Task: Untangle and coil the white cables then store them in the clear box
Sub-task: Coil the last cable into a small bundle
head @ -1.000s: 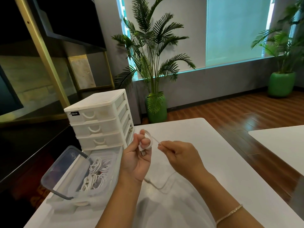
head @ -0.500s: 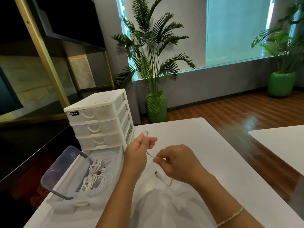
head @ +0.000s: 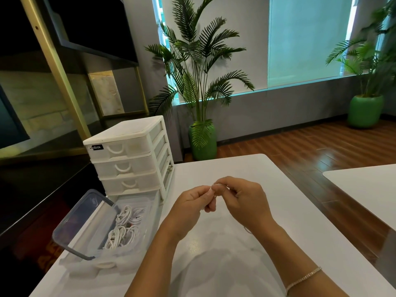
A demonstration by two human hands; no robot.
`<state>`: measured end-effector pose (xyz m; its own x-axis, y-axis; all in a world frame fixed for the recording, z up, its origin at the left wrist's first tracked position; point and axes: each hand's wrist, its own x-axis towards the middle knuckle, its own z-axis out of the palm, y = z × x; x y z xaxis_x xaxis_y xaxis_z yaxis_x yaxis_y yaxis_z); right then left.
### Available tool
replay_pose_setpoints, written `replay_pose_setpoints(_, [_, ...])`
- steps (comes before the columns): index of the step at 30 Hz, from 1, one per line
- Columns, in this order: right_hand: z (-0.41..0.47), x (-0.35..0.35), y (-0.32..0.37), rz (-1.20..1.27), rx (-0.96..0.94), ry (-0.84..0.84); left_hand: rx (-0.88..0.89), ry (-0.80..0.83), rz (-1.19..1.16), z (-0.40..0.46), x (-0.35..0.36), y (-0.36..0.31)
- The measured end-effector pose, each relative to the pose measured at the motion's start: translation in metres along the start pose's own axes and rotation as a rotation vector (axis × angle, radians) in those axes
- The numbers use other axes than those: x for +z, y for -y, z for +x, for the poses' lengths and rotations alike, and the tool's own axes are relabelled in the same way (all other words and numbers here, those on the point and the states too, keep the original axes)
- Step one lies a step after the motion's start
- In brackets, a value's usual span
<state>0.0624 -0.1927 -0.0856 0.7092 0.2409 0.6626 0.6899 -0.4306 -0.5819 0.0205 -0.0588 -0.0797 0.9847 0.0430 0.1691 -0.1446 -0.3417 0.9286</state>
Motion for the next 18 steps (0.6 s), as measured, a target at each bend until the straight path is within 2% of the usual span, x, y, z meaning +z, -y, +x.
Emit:
replay_pose_setpoints(6, [0.0025,0.0027,-0.0007,0.052,0.116,0.040,-0.029,-0.003,-0.152,-0.0014,0.0005,-0.0033])
replay_pose_setpoints(14, [0.0056,-0.0001,0.0000,0.131,0.180,0.067,-0.067,-0.034,-0.366,-0.0027,0.0006,-0.0075])
replay_pose_setpoints(18, [0.0083,-0.0034,0.0018,0.214,0.262,0.089,-0.064,-0.052,-0.560,-0.0032,-0.0006,-0.0083])
